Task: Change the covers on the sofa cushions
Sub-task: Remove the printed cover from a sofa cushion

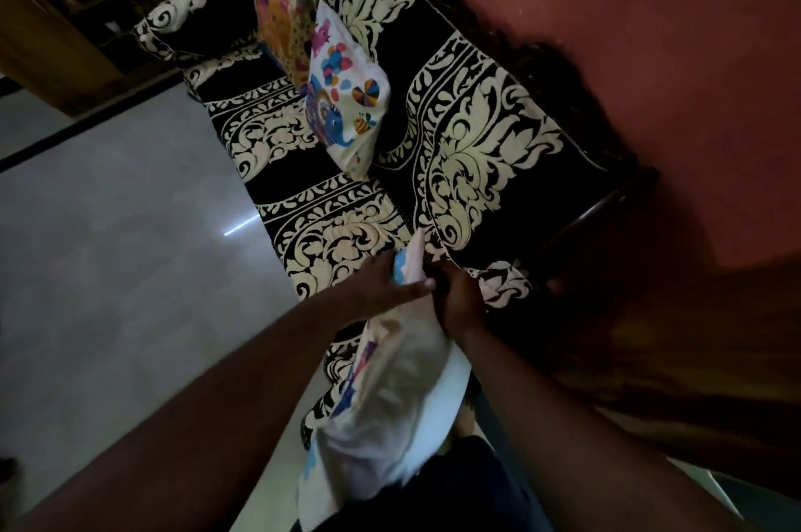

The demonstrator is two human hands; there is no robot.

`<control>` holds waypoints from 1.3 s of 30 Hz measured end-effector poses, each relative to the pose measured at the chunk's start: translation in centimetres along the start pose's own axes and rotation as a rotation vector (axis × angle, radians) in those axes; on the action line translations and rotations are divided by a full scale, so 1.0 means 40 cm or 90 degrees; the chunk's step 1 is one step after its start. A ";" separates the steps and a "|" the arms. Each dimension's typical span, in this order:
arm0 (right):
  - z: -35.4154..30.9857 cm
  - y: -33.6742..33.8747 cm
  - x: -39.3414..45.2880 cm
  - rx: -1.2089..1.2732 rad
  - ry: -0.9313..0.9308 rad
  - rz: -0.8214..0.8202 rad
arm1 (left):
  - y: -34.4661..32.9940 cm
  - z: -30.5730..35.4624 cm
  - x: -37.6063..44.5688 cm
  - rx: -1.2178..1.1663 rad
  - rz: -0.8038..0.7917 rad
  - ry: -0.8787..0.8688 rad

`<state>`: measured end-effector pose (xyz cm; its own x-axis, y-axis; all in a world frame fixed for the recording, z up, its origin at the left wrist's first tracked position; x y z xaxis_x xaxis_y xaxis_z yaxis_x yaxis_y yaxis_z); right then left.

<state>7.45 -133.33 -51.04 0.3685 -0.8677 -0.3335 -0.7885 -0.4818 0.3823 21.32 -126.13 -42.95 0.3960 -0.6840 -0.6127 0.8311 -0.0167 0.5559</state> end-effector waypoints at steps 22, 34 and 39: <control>0.015 0.112 0.008 -0.544 0.155 -0.011 | -0.097 0.159 0.149 0.515 0.116 -0.250; 0.015 0.154 -0.042 -0.555 0.170 0.031 | -0.141 0.185 0.165 0.528 0.242 -0.265; 0.056 0.130 -0.138 -0.553 0.257 -0.011 | -0.087 0.173 0.186 0.417 0.347 -0.226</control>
<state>0.22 -130.78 -49.13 0.6469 -0.7579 -0.0848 -0.2003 -0.2761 0.9400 18.68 -136.23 -45.55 0.4353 -0.9000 -0.0249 0.1351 0.0379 0.9901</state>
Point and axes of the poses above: each hand's wrist, its own x-axis towards the middle knuckle, its own y-axis out of the back of the hand, z = x × y, the point moved 2 cm from there along x, towards the middle knuckle, and after that the axes turned 9 degrees about z, right-handed, at the moved point
